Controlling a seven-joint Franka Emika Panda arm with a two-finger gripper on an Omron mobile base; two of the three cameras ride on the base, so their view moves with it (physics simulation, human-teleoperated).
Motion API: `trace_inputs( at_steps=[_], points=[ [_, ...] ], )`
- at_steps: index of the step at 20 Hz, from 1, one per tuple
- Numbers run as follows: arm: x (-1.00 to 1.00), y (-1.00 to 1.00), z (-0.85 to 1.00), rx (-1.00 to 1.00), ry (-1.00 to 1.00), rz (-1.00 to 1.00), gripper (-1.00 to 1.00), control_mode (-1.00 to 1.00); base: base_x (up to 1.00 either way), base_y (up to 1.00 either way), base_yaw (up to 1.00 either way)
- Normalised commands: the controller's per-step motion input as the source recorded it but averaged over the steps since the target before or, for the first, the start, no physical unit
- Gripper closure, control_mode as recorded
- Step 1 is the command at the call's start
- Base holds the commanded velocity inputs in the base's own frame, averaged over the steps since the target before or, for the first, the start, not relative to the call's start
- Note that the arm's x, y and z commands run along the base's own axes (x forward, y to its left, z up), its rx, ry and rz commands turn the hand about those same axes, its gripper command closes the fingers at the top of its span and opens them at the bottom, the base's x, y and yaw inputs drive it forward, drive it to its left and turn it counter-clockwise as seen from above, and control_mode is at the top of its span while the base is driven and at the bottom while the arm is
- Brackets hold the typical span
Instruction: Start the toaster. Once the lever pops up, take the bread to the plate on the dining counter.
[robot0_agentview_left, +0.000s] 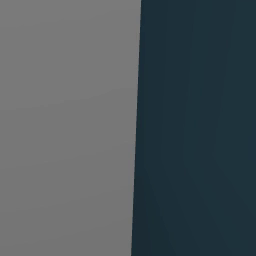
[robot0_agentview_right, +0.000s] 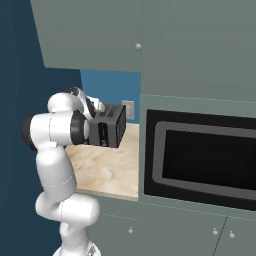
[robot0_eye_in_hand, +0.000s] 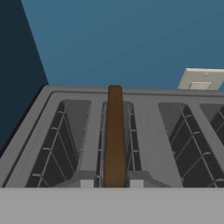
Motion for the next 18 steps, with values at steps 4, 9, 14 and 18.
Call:
trace_inputs(
  at_steps=[4, 9, 14, 18],
  points=[
    [0.0, 0.0, 0.0, 0.0, 0.0, 0.0, 1.0, -1.0, 0.0, 0.0, 0.0],
    [0.0, 0.0, 0.0, 0.0, 0.0, 0.0, 1.0, -1.0, 0.0, 0.0, 0.0],
    [0.0, 0.0, 0.0, 0.0, 0.0, 0.0, 1.0, -1.0, 0.0, 0.0, 0.0],
    [0.0, 0.0, 0.0, 0.0, 0.0, 0.0, 1.0, -1.0, 0.0, 0.0, 0.0]
  ],
)
